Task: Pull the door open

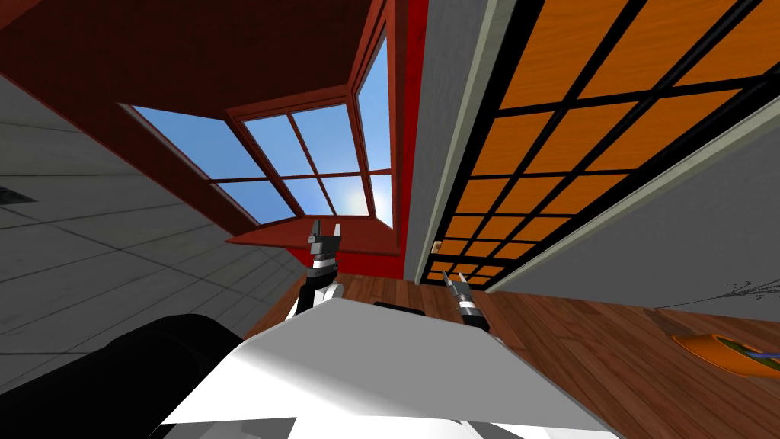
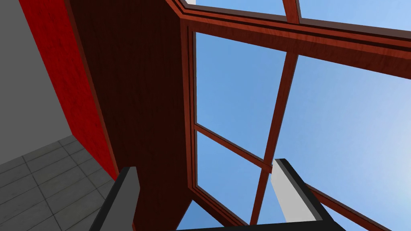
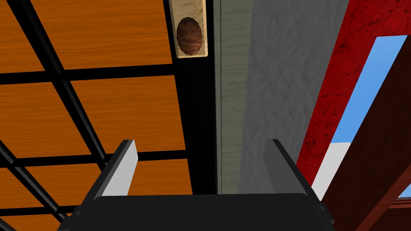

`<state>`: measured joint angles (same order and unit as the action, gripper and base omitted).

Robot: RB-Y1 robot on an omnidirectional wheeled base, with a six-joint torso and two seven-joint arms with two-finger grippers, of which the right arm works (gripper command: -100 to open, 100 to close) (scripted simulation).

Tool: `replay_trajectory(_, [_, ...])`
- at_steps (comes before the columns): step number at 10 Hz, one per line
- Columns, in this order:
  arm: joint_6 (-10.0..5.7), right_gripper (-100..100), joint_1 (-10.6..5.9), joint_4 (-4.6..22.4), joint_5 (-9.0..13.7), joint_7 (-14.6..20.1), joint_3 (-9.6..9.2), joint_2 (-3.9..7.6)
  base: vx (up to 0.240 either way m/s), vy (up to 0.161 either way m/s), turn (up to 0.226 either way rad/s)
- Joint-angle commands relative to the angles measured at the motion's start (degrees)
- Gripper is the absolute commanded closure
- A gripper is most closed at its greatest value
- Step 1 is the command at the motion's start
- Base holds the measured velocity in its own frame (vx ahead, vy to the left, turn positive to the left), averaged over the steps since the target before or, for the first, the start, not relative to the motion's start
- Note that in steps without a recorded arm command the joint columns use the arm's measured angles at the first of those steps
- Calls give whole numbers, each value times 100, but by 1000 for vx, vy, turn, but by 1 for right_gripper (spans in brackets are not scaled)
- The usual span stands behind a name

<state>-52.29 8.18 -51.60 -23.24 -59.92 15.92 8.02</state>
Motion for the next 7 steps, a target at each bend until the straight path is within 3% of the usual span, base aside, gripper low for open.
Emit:
replay_trajectory(1, [-48,-100,-40,183,-62,-170,37,7,176,-53,18])
replay_trajectory(4, [-124,-100,-113,450,-132,-371,89,16,139,-37,14])
replay_trajectory(5, [-109,-100,-99,393,-112,-311,78,20,67,-20,8])
replay_trajectory(6, [-79,-100,-196,494,-35,-447,216,-13,30,-23,491])
replay_trajectory(7, [-39,-100,-291,585,48,-570,357,-48,40,-51,159])
